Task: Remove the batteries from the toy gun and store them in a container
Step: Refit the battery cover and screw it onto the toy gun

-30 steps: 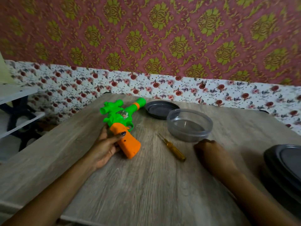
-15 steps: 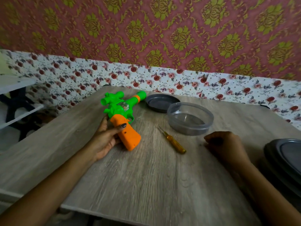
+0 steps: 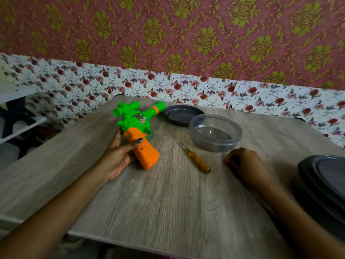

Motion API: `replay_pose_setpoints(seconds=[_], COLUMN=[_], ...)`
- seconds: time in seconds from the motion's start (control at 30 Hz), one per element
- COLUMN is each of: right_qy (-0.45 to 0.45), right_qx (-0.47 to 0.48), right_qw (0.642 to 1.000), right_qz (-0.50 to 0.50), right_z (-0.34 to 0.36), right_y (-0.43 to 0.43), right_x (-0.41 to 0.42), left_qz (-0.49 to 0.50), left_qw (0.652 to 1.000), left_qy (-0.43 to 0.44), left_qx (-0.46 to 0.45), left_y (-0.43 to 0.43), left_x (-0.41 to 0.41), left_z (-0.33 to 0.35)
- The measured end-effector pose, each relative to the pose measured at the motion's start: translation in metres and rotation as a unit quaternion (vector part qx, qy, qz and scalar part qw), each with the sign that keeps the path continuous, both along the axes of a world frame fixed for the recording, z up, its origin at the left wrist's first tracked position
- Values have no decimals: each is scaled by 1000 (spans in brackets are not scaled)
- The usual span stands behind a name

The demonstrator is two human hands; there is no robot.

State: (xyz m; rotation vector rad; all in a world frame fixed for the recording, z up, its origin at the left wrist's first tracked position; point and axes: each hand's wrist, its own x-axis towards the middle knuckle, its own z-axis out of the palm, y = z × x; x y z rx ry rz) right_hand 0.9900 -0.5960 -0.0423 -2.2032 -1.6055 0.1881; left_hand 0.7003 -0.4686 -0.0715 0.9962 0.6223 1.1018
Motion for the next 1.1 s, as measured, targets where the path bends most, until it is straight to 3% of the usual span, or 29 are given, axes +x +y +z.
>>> replay_pose_setpoints(seconds=[0.1,0.23,0.37,0.47,0.67,0.9,1.1], right_qy=[-4,83,84,119,19,96,86], right_qx=[44,180,221,228,190,157,146], right_qw=[999,976,956,945,951,953,951], right_qz=[17,92,171,200,242,239,258], right_z=[-2,8,22,25,17,25,29], right_y=[0,1,19,35,47,53,52], right_x=[-6,-37,-88,-124,-153,-146,-147], left_qz=[-7,-14,-10,-7,-7,15,-5], left_qw=[1000,1000,998,998,997,997,997], left_qy=[3,25,50,61,58,61,65], left_qx=[-2,6,21,32,40,34,39], left_y=[-1,-3,-2,-2,-6,-7,-3], left_x=[0,0,0,0,2,4,2], left_z=[1,1,0,0,2,3,-1])
